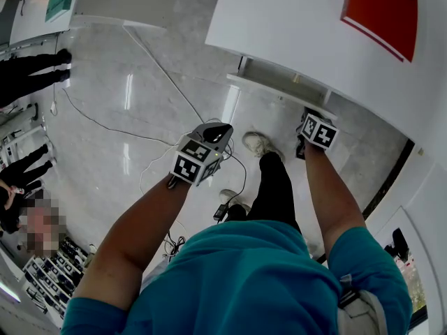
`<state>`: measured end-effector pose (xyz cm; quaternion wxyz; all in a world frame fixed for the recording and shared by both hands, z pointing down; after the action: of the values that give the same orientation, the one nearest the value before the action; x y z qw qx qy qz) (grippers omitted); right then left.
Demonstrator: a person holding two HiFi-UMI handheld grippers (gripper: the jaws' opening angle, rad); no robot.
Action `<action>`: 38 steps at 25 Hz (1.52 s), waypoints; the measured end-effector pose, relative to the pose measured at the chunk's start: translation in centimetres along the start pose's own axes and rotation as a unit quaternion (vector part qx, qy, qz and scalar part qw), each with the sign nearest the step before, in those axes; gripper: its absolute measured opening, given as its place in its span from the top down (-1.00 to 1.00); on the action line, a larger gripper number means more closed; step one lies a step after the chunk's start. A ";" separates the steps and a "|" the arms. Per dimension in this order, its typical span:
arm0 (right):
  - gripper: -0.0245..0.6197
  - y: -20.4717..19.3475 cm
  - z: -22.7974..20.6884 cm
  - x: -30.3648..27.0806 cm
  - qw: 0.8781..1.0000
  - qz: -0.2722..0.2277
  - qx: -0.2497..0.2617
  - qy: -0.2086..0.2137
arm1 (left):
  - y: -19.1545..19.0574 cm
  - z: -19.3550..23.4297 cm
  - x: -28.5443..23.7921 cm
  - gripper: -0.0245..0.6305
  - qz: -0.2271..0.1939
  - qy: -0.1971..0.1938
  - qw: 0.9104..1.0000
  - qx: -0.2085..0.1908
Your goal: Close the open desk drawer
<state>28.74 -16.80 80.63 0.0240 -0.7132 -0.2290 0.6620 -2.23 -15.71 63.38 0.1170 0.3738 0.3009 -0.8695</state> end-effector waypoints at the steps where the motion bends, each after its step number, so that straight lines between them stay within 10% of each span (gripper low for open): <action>1: 0.86 0.2 0.0 -0.1 1.000 -0.001 -0.001 0.000 | 0.0 0.0 0.0 0.88 0.001 0.000 1.000 0.000; 38: 0.86 7.8 -0.1 -2.6 0.998 -0.059 0.005 -0.021 | 0.4 1.0 0.7 0.88 -0.013 0.013 0.999 0.028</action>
<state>31.11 -24.68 80.43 0.0622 -0.6841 -0.2678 0.6755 -3.11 -16.59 63.25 0.0909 0.3843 0.2824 -0.8742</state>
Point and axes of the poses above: the fingertips, and each gripper's own axes: x backward along the fingers, z to its left, y out of its top, the point moved 9 cm from there along x, backward along the fingers, and after that the axes turned 14 degrees about -y, right-handed, at the moved point
